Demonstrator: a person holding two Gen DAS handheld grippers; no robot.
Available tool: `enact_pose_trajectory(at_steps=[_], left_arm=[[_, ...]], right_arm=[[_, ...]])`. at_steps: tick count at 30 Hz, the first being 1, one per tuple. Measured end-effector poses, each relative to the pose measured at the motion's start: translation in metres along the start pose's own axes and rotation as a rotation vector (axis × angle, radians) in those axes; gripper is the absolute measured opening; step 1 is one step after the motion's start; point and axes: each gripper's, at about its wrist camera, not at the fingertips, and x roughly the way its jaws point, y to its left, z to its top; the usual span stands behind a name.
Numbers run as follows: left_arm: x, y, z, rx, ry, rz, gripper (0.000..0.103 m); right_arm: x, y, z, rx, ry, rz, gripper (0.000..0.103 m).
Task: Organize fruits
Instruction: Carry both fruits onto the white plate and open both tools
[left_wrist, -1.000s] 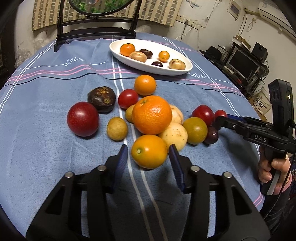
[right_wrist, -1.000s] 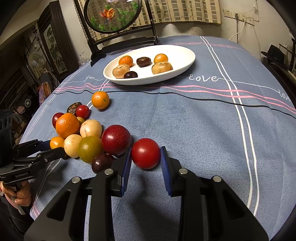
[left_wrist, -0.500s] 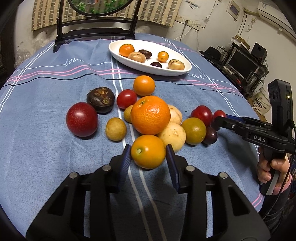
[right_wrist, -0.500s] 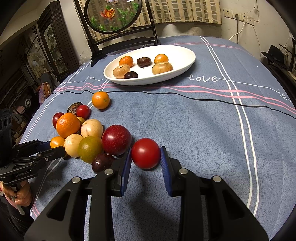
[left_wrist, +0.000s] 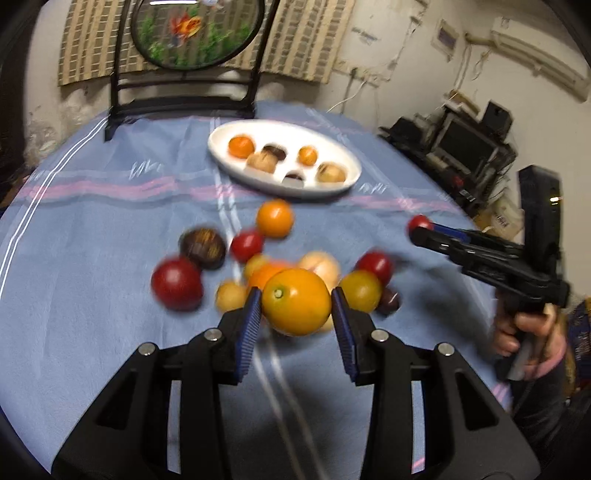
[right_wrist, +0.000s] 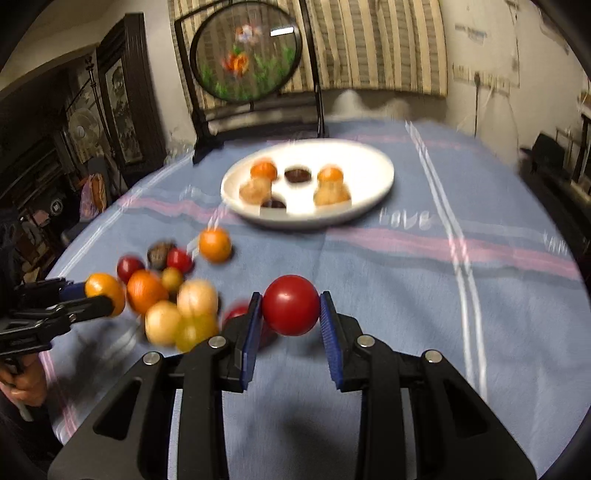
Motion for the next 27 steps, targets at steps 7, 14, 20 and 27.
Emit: enact_pose_trajectory(at_steps=[7,14,20,27], left_arm=[[0.036,-0.013,0.090,0.078,-0.055,0.074,0.039],[0.146,-0.014,0.154,0.068,0.044,0.135,0.039],[0.206,-0.014,0.162,0.076,0.122,0.172,0.039],[0.212,-0.015,0.156,0.086,0.138,0.210,0.056]], right_arm=[[0.045,-0.040,0.087,0.180,-0.146,-0.018,0.032],[0.104,-0.083,0.090,0.284,-0.090,-0.051,0.032],[0.120,-0.090,0.091,0.252,-0.051,-0.045,0.032],[0.139,-0.091,0.095,0.200,-0.012,-0.039,0.036]])
